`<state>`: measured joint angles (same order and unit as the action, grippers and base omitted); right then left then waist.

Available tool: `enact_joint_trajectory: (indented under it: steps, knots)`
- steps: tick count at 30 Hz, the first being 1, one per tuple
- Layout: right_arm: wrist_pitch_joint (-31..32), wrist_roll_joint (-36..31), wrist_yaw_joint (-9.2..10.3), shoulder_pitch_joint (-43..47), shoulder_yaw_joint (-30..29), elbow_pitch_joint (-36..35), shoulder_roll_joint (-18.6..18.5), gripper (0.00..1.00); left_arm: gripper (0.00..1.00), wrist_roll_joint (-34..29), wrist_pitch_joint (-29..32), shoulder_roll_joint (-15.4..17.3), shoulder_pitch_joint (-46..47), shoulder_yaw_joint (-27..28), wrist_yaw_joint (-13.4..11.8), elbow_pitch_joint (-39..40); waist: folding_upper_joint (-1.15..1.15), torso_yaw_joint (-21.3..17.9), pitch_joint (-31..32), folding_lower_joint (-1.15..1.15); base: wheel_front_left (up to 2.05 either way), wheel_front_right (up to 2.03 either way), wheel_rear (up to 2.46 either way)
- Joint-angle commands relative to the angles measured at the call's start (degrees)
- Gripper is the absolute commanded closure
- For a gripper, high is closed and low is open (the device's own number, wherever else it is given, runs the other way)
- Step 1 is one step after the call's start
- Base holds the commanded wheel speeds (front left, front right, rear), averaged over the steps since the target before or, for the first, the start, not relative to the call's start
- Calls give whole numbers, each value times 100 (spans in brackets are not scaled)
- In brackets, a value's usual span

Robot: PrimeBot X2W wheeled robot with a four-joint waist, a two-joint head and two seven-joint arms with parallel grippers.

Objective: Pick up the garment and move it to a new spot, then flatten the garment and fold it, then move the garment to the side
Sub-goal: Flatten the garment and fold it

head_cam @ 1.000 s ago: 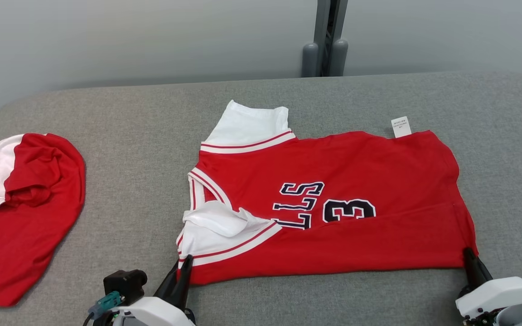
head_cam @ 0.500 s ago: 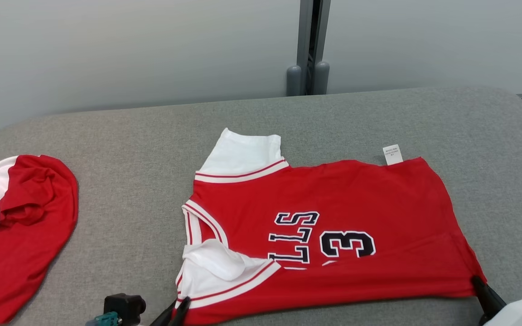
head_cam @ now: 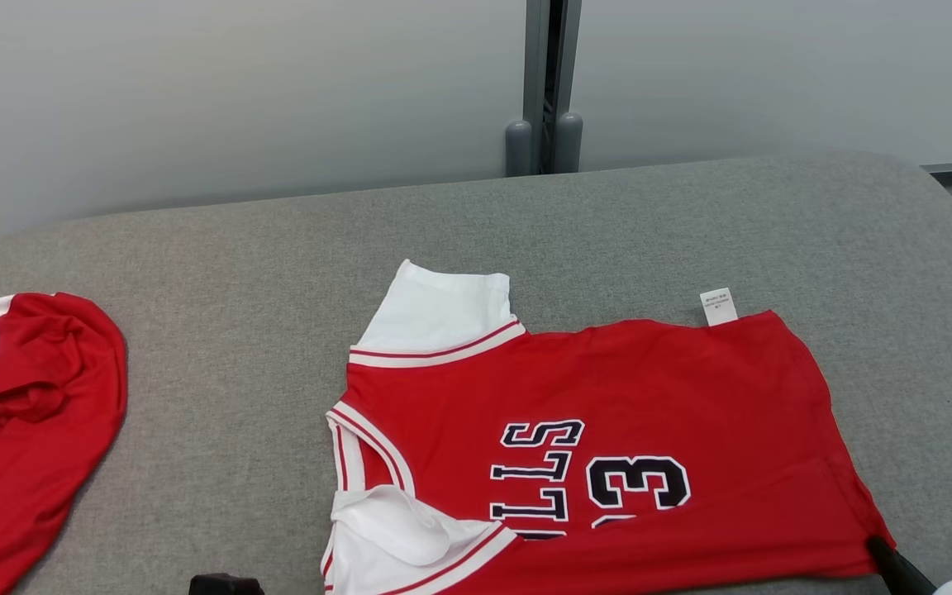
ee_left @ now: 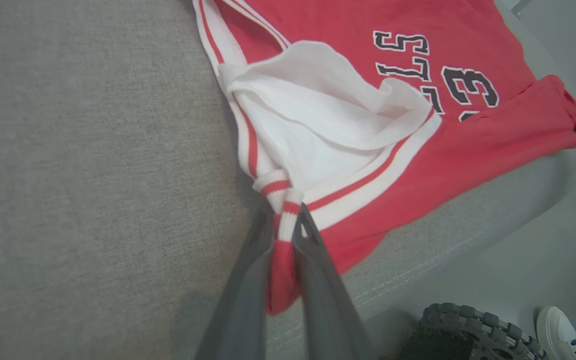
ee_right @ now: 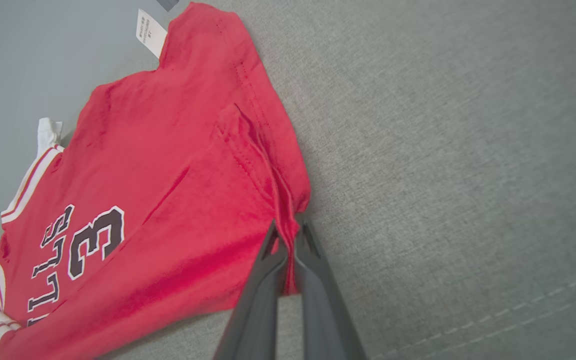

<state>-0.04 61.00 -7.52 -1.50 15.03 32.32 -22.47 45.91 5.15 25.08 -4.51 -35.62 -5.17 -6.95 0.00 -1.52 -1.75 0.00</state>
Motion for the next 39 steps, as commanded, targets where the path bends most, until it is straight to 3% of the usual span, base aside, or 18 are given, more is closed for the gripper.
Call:
enact_joint_trajectory:
  steps: [1, 2, 3, 4, 5, 6, 7, 13, 19, 26, 33, 39]
  knots:
    - [32, -9, 5, 76, -74, -57, -4, 100, 100, 1, 12, 56, -67, 17, -64, 51, 0, 3, 2, 0, 0, 0, 0]
    - [78, 1, 5, 98, -102, -87, 20, 100, 100, 6, 18, 44, -77, 10, -71, 86, 0, 7, 1, 0, 0, 0, 0]
    - [114, -9, 5, 116, -139, -109, 28, 79, 100, 6, 25, 36, -80, 4, -92, 114, 0, 12, 1, 0, 0, 0, 0]
    - [141, -41, 5, 129, -184, -118, 31, 32, 96, 4, 29, 28, -83, -2, -99, 138, 0, 19, -3, 0, 0, 0, 0]
    - [185, -55, 5, 150, -261, -83, 47, 7, 59, 0, 36, 19, -79, -9, -110, 157, 0, 27, -10, 0, 0, 0, 0]
    - [189, -104, 5, 158, -321, -54, 47, 0, 15, -2, 31, 15, -73, -14, -115, 169, 0, 38, -13, 0, 0, 0, 0]
    - [214, -168, 5, 156, -374, -35, 48, 0, 0, -8, 34, 15, -66, -17, -129, 182, 0, 47, -15, 0, 0, 0, 0]
    - [233, -618, 4, 98, -713, -35, 93, 0, 0, -31, -22, 3, 4, 13, -162, 221, 0, 106, -39, 0, 0, 0, 0]
    - [-125, -1172, 4, -113, -1032, -404, 98, 0, 0, -33, -317, -64, 229, 260, -248, 304, 0, 132, -111, 0, 0, 0, 0]
    - [-615, -1946, 4, -531, -1023, -1332, 244, 0, 0, -116, -1024, -357, 840, 644, -249, 295, 0, 45, -425, 0, 0, 0, 0]
    - [-810, -2592, 4, -1007, -990, -2019, 458, 0, 0, -293, -1338, -623, 1769, 746, -181, -187, 0, -141, -1006, 0, 0, 0, 0]
    - [-836, -2931, 4, -1213, -863, -2382, 702, 0, 0, -543, -1261, -679, 2693, 661, -78, -904, 0, -334, -1510, 0, 0, 0, 0]
